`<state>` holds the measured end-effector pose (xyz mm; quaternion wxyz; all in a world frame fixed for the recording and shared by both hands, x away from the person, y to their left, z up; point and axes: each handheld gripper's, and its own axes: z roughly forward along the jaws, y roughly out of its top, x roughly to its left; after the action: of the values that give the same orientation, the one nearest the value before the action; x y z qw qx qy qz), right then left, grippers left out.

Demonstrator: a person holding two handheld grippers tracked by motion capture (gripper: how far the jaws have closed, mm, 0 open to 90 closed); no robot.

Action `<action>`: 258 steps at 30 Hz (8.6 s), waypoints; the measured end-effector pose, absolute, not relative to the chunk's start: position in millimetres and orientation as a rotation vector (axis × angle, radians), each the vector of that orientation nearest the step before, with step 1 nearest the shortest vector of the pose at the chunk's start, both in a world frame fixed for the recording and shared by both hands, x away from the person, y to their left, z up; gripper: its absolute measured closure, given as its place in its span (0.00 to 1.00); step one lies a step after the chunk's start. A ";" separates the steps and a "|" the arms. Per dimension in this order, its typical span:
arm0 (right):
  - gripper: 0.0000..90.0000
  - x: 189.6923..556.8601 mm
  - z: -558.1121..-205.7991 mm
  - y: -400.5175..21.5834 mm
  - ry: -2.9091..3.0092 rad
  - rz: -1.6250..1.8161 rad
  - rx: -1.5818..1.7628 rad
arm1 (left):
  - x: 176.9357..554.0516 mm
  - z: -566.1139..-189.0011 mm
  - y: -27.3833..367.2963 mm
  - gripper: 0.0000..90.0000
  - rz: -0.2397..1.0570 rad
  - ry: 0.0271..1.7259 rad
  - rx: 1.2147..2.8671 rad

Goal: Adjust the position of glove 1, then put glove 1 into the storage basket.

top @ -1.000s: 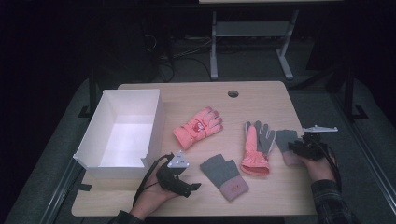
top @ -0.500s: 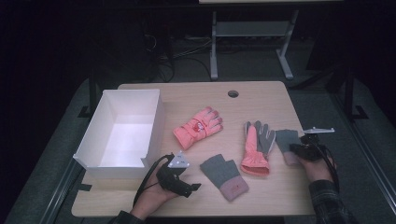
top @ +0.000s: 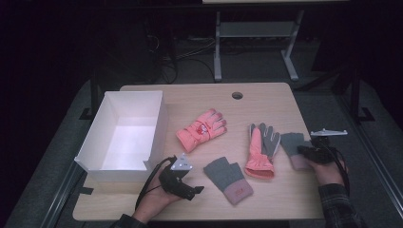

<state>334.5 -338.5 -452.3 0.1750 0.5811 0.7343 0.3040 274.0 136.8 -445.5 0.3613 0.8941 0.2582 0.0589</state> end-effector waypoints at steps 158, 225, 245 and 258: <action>1.00 261.3 -440.1 -206.1 2.620 1.051 1.069 | 278.9 -444.2 104.0 0.99 0.042 0.629 2.321; 1.00 254.8 -452.7 -113.3 2.838 1.106 0.775 | 338.8 -447.3 86.7 1.00 0.085 0.725 2.304; 0.75 251.4 -443.1 -142.5 2.753 1.156 0.821 | 322.7 -429.2 95.9 0.56 0.065 0.696 2.281; 0.38 246.2 -438.3 -190.0 2.663 1.170 0.950 | 317.6 -440.4 84.1 0.15 0.088 0.640 2.378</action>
<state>246.2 -190.0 -438.3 0.0407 0.3103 0.8696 0.3820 317.6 84.1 -440.4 0.3325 0.9101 0.2450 0.0338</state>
